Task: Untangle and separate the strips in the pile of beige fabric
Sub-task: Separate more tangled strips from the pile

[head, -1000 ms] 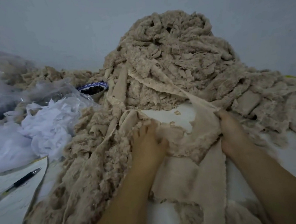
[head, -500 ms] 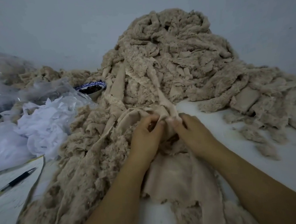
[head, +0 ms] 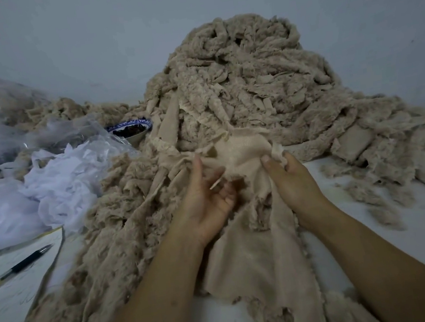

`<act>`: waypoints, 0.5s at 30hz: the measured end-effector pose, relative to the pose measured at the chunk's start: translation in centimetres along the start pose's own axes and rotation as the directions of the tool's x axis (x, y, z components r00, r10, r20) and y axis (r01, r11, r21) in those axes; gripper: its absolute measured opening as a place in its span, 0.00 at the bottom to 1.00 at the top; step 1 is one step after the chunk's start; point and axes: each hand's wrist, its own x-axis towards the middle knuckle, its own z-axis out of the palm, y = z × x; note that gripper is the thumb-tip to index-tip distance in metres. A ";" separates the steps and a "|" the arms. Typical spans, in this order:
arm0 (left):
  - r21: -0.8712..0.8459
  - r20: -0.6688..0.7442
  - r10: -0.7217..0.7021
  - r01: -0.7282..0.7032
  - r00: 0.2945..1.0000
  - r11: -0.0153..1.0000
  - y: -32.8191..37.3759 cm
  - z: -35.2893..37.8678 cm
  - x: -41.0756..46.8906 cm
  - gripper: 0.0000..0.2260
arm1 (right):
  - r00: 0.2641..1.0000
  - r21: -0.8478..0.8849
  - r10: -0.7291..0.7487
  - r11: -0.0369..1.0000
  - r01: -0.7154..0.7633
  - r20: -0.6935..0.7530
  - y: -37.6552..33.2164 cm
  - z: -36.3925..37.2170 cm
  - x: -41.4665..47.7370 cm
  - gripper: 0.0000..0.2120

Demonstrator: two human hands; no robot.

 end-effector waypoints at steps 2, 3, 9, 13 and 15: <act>0.143 0.083 -0.076 0.063 0.994 0.988 -0.1 0.0 -0.2 0.28 | 0.998 -0.074 -0.053 0.996 0.054 0.020 -0.1 0.1 -0.3 0.26; 0.231 0.104 -0.093 0.066 0.990 0.971 -0.2 0.0 -0.3 0.28 | 0.996 -0.121 -0.082 0.989 0.086 0.040 -0.2 0.2 -0.6 0.24; 0.364 0.031 0.046 -0.054 0.998 0.930 -0.5 0.0 -0.2 0.17 | 0.980 -0.247 -0.122 0.956 0.158 0.154 -0.3 0.4 -0.9 0.10; -0.036 -0.082 0.149 -0.153 0.985 0.988 0.9 -0.6 0.0 0.11 | 0.993 -0.287 -0.031 0.958 -0.002 -0.112 0.3 -1.8 0.6 0.14; -0.050 -0.066 0.163 -0.166 0.984 0.985 0.8 -0.7 -0.1 0.08 | 0.989 -0.254 0.007 0.966 -0.044 -0.146 0.3 -2.3 0.6 0.17</act>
